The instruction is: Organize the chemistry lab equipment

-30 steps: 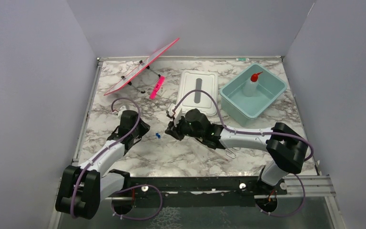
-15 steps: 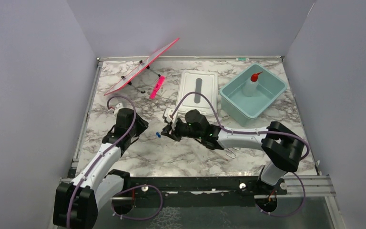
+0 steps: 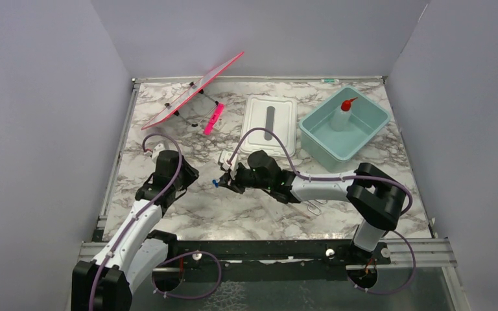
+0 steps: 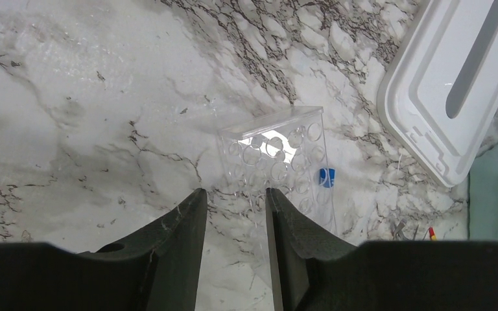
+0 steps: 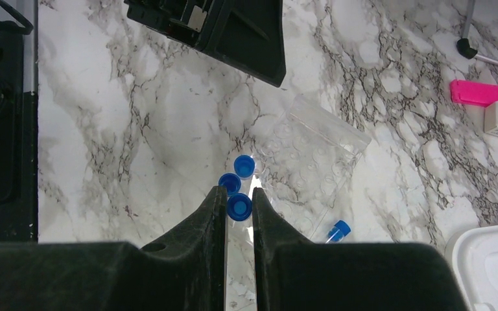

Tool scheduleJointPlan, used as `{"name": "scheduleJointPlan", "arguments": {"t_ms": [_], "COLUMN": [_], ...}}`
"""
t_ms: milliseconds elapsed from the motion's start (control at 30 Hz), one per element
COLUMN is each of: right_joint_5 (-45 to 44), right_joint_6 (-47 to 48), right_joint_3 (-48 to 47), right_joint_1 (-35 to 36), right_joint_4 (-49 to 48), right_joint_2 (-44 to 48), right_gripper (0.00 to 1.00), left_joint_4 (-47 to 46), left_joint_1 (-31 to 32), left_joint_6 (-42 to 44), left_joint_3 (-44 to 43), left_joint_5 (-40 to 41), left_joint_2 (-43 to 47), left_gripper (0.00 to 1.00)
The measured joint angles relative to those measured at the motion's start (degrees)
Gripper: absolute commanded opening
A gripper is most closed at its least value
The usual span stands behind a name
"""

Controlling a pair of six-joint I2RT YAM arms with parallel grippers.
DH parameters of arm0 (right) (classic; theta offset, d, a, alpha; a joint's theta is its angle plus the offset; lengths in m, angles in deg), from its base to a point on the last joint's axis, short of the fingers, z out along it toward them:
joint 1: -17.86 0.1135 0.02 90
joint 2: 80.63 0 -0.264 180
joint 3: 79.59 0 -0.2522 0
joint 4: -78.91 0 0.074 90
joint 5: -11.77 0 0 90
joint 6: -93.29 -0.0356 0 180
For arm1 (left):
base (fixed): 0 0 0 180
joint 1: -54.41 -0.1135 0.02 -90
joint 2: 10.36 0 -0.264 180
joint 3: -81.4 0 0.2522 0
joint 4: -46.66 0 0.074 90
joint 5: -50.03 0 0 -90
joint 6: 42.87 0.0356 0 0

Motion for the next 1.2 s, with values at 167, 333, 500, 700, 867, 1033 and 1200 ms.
{"name": "scheduleJointPlan", "arguments": {"t_ms": [167, 333, 500, 700, 867, 1033, 1200], "right_joint_5": [-0.04, -0.04, 0.09, 0.17, 0.15, 0.00, -2.36], "right_joint_6": [1.07, 2.10, 2.12, 1.99, 1.46, 0.09, -2.10], "right_joint_3": [-0.79, -1.11, -2.36, -3.76, -3.76, -3.76, -3.87], "right_joint_1": [0.00, 0.00, 0.00, 0.00, 0.00, 0.00, 0.00], "right_joint_4": [0.70, 3.13, 5.29, 6.67, 7.58, 8.94, 10.93], "right_joint_2": [-0.96, -1.16, -1.25, -2.93, -2.95, -2.03, 2.49], "right_gripper": [0.18, 0.20, 0.25, 0.38, 0.47, 0.54, 0.54], "left_joint_4": [0.85, 1.22, 1.27, 1.27, 1.33, 1.42, 1.55], "left_joint_1": [0.00, 0.00, 0.00, 0.00, 0.00, 0.00, 0.00], "left_joint_6": [0.42, 0.94, 1.07, 1.55, 1.95, 2.25, 2.78], "left_joint_3": [-0.04, -0.85, -0.87, -0.87, -1.27, -2.27, -2.75], "left_joint_5": [0.66, 0.87, 1.14, 1.46, 1.81, 1.97, 2.14], "left_joint_2": [0.90, 1.05, 1.11, 1.09, 1.09, 1.09, 1.20], "left_gripper": [0.41, 0.41, 0.41, 0.41, 0.41, 0.41, 0.45]}}
